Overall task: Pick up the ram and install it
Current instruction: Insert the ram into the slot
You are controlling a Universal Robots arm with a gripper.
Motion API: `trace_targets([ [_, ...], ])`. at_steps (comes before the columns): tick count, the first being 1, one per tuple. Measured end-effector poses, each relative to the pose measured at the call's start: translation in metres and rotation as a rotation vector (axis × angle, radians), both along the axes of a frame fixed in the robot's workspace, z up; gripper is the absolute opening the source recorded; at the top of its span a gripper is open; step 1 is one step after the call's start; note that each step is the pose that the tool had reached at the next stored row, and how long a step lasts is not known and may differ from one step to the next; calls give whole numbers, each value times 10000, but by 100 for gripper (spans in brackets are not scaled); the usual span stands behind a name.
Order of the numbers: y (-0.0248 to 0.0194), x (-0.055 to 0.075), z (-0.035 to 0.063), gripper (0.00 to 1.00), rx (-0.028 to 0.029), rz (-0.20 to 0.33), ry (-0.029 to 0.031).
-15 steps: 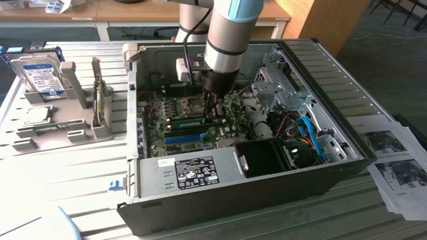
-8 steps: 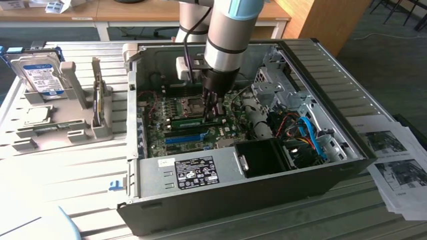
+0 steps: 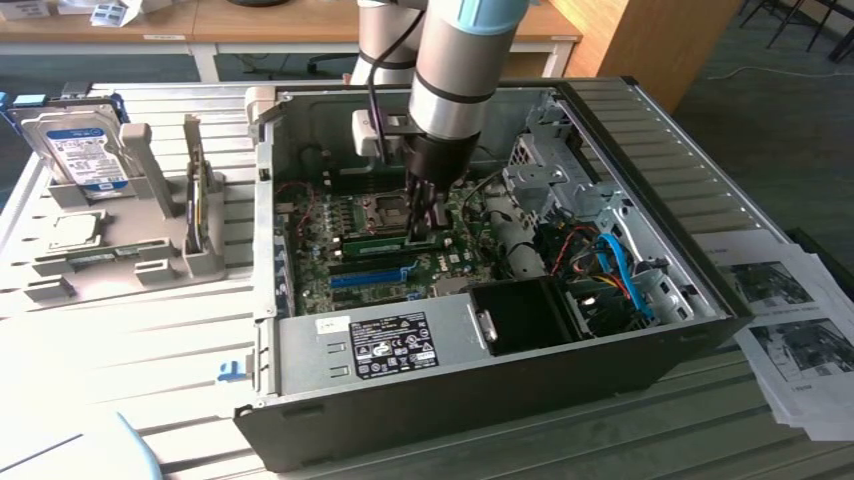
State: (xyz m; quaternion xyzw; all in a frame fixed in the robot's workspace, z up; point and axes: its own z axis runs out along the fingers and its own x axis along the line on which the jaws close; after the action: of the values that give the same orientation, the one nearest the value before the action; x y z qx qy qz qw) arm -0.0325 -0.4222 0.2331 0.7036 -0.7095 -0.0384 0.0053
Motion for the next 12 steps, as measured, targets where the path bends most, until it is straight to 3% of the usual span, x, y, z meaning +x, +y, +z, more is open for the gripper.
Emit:
trace_targets([
  [12, 0, 0, 49, 24, 0, 0, 0],
])
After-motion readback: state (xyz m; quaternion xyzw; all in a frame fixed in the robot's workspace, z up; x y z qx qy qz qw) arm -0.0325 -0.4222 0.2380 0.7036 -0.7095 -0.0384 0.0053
